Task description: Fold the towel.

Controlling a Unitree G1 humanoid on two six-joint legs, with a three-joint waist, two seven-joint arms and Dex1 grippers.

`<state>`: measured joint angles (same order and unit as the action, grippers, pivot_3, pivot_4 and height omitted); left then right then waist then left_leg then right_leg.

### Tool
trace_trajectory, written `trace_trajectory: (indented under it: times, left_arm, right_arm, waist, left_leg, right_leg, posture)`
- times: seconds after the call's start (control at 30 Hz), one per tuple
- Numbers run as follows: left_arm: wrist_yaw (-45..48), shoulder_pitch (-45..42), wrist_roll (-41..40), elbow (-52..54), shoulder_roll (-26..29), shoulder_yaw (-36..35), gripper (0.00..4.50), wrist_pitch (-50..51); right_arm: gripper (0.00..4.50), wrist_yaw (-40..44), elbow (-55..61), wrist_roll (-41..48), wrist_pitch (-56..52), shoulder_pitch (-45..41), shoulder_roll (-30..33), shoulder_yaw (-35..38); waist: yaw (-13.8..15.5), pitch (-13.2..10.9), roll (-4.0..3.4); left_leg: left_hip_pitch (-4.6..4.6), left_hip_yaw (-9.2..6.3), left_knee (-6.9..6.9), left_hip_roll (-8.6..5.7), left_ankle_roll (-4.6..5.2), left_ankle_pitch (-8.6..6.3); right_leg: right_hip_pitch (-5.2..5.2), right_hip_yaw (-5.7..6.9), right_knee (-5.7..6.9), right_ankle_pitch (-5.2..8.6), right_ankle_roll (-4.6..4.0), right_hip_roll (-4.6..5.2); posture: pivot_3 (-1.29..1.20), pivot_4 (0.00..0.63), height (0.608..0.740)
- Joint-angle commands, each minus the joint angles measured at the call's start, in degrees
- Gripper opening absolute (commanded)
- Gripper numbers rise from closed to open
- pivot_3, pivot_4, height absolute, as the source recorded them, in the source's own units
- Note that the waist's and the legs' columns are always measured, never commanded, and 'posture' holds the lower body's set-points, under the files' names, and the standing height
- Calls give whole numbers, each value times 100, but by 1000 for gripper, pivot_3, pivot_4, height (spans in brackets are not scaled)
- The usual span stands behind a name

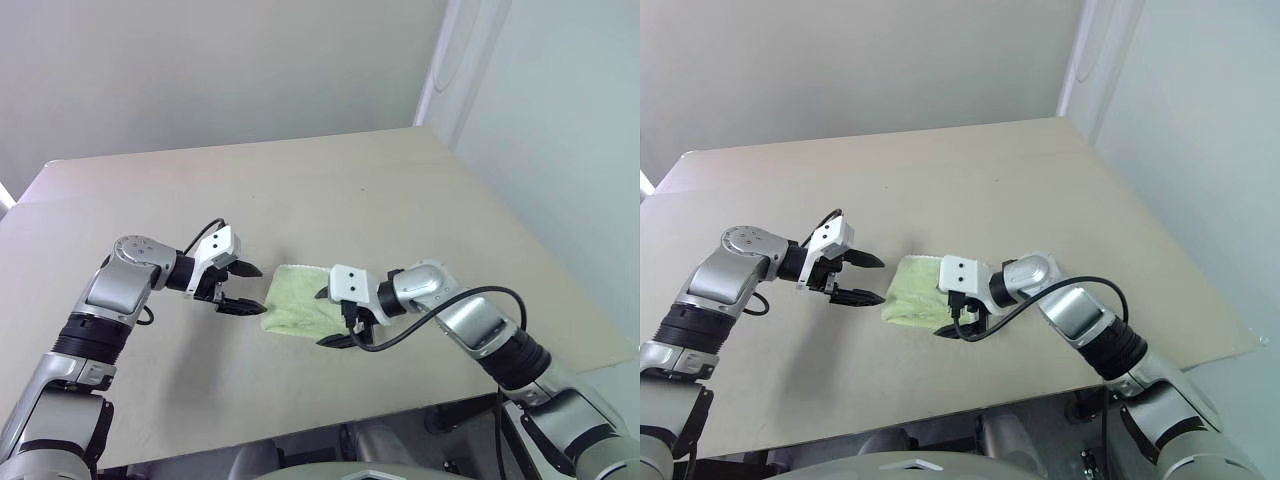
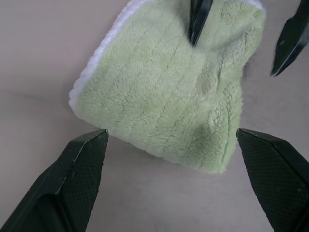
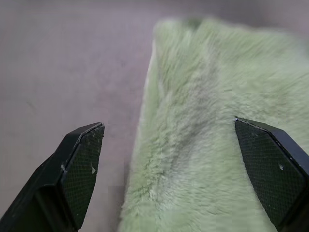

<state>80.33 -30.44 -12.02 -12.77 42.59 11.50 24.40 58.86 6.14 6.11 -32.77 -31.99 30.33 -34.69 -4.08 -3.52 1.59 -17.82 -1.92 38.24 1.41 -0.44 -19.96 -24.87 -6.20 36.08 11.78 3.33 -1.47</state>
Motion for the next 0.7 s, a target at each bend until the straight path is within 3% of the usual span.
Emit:
trace_trajectory:
  times: [0.03,0.53,0.63,0.7]
  left_arm:
    - [-121,-103,-68,204,39,-143,4480,51]
    - [-460,-414,160,-76,-180,99,4480,-47]
    - [-468,-495,193,-152,-221,104,4500,-40]
    - [-463,-514,247,-173,-221,139,4500,-90]
  right_arm:
    - [4500,85,102,-155,180,-18,-8,-30]
    - [4500,-494,-452,-1304,678,-37,-256,-188]
    - [3914,-421,-365,-1270,694,-11,-228,-148]
    - [3204,-384,-343,-1284,692,-1,-213,-152]
  waist:
    - [-1,0,0]
    - [-31,1,1]
    - [-28,1,1]
    - [-25,1,1]
  left_leg:
    - [0,0,0,0,0,0]
    - [8,0,0,0,-1,1]
    - [34,-1,0,0,-2,1]
    - [34,-1,2,0,-2,1]
  right_leg:
    - [-1,0,1,0,0,0]
    - [24,0,10,-1,-1,-3]
    - [31,0,11,-1,-1,-3]
    - [31,0,10,-1,-1,-3]
  posture:
    - [0,0,712]
    - [0,0,712]
    - [0,0,712]
    - [0,0,712]
